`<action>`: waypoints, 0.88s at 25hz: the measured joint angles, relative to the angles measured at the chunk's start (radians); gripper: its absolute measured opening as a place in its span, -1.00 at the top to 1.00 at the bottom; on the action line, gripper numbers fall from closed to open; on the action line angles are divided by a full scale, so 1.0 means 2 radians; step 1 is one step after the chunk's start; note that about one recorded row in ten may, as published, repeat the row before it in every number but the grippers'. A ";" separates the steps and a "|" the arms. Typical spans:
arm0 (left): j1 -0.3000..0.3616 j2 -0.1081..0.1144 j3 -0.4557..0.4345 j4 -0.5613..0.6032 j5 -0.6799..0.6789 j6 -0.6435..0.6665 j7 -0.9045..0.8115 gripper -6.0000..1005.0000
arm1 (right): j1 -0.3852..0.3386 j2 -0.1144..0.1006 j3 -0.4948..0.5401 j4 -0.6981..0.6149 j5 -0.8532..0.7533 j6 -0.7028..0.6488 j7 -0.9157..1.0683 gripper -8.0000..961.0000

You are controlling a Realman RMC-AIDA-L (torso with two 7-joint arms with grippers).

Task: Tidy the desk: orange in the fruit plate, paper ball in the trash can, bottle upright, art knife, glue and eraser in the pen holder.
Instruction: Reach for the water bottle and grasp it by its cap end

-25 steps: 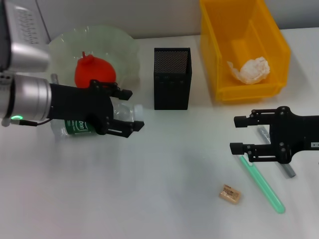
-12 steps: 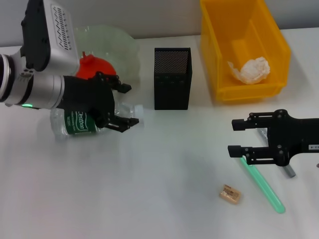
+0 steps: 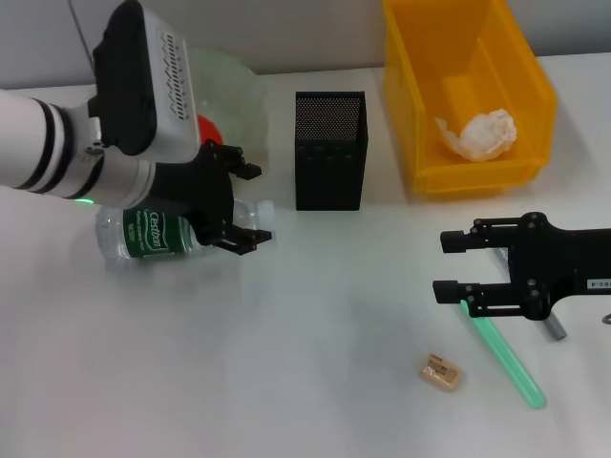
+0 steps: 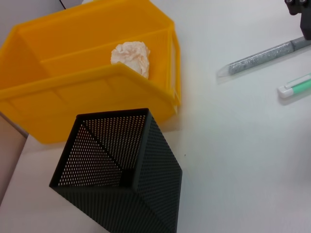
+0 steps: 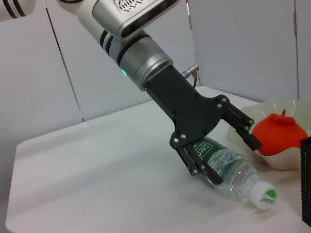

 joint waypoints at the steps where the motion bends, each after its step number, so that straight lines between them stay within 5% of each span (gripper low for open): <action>1: -0.001 0.000 0.004 -0.001 0.002 -0.004 -0.003 -0.62 | 0.000 0.000 0.000 0.000 0.000 0.000 0.000 -0.40; 22: -0.022 -0.002 0.039 -0.053 0.045 -0.073 -0.021 -0.62 | 0.000 -0.002 0.000 0.009 0.000 0.007 0.000 -0.40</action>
